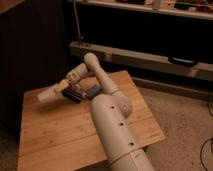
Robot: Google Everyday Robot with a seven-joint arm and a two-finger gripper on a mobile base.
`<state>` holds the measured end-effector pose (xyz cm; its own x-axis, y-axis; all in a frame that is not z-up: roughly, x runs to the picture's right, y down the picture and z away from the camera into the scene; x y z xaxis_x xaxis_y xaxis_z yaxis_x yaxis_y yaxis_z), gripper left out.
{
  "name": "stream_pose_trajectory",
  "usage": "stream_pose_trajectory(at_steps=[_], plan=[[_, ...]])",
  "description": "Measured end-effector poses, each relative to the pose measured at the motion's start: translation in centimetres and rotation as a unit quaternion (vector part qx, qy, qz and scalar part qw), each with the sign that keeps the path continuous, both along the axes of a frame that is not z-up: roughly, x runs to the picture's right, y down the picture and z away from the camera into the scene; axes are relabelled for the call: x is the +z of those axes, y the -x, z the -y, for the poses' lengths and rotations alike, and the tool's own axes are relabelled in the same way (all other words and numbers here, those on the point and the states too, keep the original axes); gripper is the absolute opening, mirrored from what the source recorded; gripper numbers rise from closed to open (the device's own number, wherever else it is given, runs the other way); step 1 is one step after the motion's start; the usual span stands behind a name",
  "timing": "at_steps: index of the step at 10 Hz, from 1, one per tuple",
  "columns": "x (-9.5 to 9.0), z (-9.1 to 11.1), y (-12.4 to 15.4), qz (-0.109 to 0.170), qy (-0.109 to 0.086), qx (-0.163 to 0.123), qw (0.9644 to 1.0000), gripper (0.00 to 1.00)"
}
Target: Place the ceramic cup in the ceramic bowl
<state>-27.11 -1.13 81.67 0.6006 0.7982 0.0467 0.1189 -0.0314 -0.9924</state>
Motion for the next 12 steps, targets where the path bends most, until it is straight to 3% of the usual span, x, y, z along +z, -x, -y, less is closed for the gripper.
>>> stream_pose_trajectory(at_steps=[2,3,6,8,9,11,12], plan=[[-1.0,1.8,-1.1,-0.022,-0.016,-0.002,0.9996,0.0],[-1.5,2.7,-2.0,-0.048,-0.036,-0.008,0.9982,0.0],[-2.7,3.2,-5.6,-0.127,-0.093,-0.042,0.9867,0.0],[-2.8,2.4,-8.3,-0.175,-0.12,-0.069,0.9748,0.0],[-2.2,1.3,-13.4,-0.233,-0.131,-0.085,0.9599,0.0],[-1.3,1.0,-18.4,-0.291,-0.141,-0.094,0.9415,0.0],[-0.4,1.3,-20.8,-0.323,-0.147,-0.098,0.9298,0.0]])
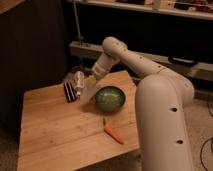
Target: Place the ceramic cup in the ceramic bowl
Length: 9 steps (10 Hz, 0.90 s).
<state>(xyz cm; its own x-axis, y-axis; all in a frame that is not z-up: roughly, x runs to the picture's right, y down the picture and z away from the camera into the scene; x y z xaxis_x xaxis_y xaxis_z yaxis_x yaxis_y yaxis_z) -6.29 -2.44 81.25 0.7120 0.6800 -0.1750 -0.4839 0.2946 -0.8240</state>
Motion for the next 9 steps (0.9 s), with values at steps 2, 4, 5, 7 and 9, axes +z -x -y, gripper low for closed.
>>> stream_pose_trajectory(at_steps=[2,4,5,7,9], plan=[[1.1,1.2,-3.1,-0.067,-0.04,-0.008,0.9969,0.0],[1.5,1.3,-4.1,-0.121,-0.077,-0.028,0.9892,0.0],[1.7,1.2,-4.9,-0.138,-0.081,-0.03,0.9866,0.0],[1.7,1.0,-7.3,-0.15,-0.073,-0.016,0.9859,0.0],[1.7,0.2,-9.3,-0.153,-0.056,-0.01,0.9865,0.03]])
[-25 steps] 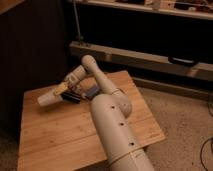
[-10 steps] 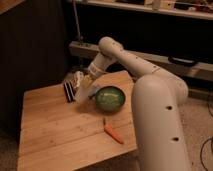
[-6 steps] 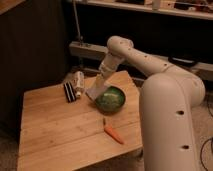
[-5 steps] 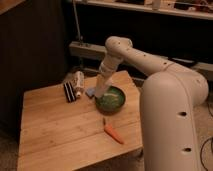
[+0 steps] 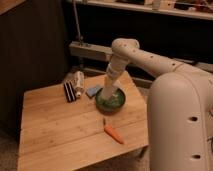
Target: Place the ceramic cup in the ceramic bowl
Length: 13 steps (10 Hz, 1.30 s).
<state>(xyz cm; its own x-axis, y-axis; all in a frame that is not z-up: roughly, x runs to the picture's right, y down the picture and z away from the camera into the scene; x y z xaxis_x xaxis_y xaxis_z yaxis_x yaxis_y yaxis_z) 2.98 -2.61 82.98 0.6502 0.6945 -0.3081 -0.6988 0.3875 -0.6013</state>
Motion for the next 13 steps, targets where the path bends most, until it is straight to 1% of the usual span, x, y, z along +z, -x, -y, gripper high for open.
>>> stream_pose_trajectory(at_steps=[1,2,5,6,8,9,13], plan=[[0.3,-0.7,-0.1,0.002,0.009,0.001,1.0,0.09],[0.5,-1.4,0.1,0.006,0.018,-0.005,0.9998,0.22],[0.9,-2.8,0.3,0.018,0.043,-0.012,0.9989,0.51],[1.0,-3.3,0.5,0.02,0.049,-0.018,0.9985,0.63],[1.0,-4.0,0.9,0.022,0.056,-0.03,0.9978,0.78],[0.7,-4.1,1.1,0.025,0.055,-0.035,0.9976,0.8],[-0.3,-4.2,1.7,0.032,0.055,-0.046,0.997,0.8]])
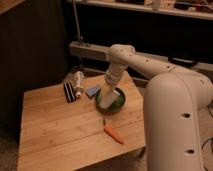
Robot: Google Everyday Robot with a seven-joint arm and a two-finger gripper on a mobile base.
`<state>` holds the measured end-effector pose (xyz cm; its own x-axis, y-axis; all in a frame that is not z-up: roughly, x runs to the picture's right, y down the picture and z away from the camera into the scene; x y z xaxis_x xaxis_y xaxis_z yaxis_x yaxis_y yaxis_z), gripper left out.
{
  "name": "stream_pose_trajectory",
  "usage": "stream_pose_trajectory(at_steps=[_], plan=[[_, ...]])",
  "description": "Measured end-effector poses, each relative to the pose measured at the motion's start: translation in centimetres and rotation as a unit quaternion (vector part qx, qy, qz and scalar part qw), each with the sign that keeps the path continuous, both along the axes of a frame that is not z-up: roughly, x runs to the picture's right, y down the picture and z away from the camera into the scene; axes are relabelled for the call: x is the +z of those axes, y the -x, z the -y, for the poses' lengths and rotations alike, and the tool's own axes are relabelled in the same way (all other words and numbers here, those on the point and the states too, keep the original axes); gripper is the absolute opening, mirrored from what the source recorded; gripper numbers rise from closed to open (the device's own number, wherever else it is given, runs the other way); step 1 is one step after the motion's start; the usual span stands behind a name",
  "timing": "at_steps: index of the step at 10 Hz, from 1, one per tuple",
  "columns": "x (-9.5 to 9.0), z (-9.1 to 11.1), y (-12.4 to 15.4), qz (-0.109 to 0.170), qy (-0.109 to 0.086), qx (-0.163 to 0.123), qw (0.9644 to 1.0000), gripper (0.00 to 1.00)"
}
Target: Place the ceramic cup in the ceramic bowl
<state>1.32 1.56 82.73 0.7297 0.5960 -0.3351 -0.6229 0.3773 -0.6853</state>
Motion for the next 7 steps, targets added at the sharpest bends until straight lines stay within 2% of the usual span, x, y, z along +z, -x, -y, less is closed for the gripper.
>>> stream_pose_trajectory(at_steps=[2,4,5,7], plan=[[-0.3,0.3,0.0,0.003,0.0,0.008,1.0,0.8],[-0.5,0.9,0.1,0.009,-0.008,0.023,0.9997,0.8],[-0.4,1.3,0.0,0.011,-0.015,0.036,0.9992,0.8],[-0.2,2.0,-0.1,-0.001,-0.022,0.066,0.9976,0.8]])
